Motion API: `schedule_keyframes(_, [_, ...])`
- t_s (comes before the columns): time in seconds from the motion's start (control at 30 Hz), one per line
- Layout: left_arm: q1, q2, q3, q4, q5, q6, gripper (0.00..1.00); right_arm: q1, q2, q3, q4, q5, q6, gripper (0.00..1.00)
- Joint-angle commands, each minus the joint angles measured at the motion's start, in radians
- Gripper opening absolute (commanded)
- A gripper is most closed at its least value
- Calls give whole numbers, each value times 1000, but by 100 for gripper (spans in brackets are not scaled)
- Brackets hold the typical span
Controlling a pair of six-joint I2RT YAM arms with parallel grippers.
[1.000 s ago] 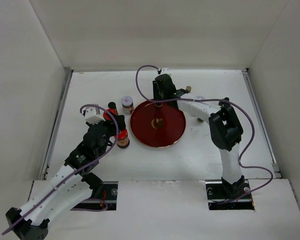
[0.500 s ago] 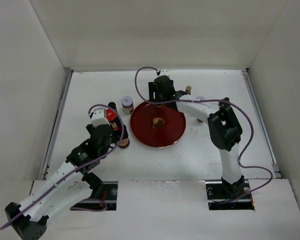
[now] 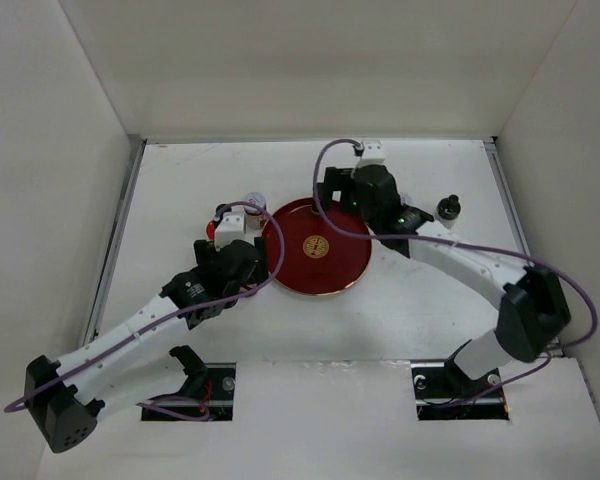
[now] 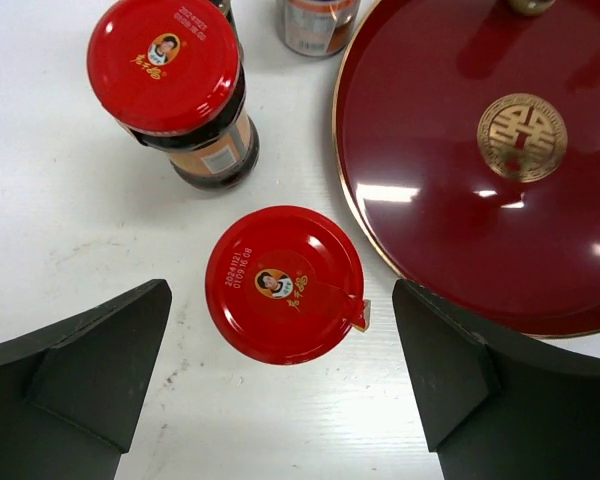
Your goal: Organize the condiment bottles
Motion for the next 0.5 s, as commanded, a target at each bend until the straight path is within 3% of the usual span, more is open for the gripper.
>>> schedule_keyframes(0.0, [-9, 29, 44, 4, -46, 20, 95, 11, -157, -165, 113, 12, 70, 98])
schedule_keyframes(0.23, [-3, 111, 13, 94, -47, 24, 94, 26, -428, -445, 188, 17, 104, 98])
schedule_keyframes(0.47, [19, 184, -18, 159, -20, -9, 90, 28, -500, -565, 240, 1, 116, 99])
